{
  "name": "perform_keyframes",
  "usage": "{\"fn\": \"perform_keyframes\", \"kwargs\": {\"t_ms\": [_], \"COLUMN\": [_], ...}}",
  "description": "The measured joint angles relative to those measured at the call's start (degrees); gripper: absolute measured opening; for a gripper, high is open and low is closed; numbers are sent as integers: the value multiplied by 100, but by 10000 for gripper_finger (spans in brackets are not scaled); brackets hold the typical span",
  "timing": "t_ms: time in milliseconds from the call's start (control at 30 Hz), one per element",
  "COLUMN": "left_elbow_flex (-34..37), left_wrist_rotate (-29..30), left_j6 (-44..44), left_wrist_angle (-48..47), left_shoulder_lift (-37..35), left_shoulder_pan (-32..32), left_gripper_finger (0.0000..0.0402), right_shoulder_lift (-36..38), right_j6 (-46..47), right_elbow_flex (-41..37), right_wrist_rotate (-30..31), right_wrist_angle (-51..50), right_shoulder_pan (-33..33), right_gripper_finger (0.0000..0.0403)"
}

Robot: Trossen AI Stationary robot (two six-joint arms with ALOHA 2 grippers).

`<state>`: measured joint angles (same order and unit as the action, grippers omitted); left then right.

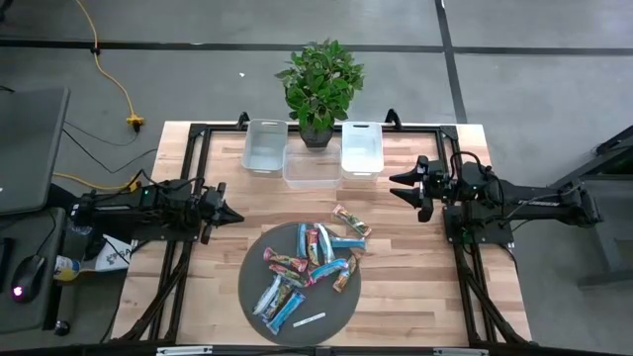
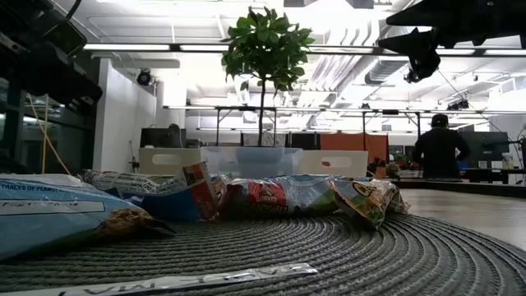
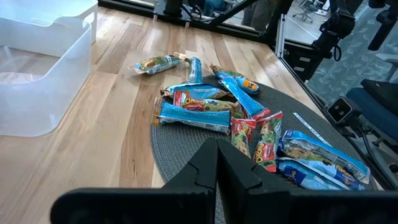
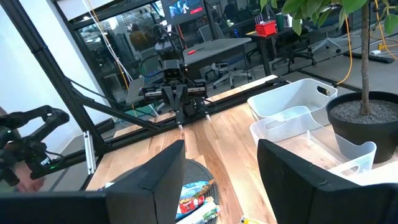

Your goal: Pick and place Granola Bars by type

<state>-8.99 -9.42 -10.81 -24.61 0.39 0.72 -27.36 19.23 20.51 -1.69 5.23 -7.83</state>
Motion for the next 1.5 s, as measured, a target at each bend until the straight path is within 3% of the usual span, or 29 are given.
{"fn": "perform_keyframes", "kwargs": {"t_ms": [567, 800, 1233, 1500], "left_elbow_flex": [0, 0, -1, 0], "left_wrist_rotate": [1, -1, -12, -10], "left_j6": [0, 0, 0, 0], "left_wrist_angle": [0, -1, 0, 1], "left_shoulder_lift": [1, 1, 0, 0], "left_shoulder_pan": [-1, 1, -1, 1], "left_gripper_finger": [1, 1, 1, 1], "right_shoulder_lift": [-2, 0, -1, -327], "right_j6": [-10, -142, -141, -879], "right_elbow_flex": [-2, -2, 0, 277], "right_wrist_rotate": [13, 1096, 1521, 1182], "right_wrist_angle": [-2, 3, 9, -55], "right_shoulder_pan": [0, -5, -5, -2], "right_gripper_finger": [186, 186, 186, 186]}}
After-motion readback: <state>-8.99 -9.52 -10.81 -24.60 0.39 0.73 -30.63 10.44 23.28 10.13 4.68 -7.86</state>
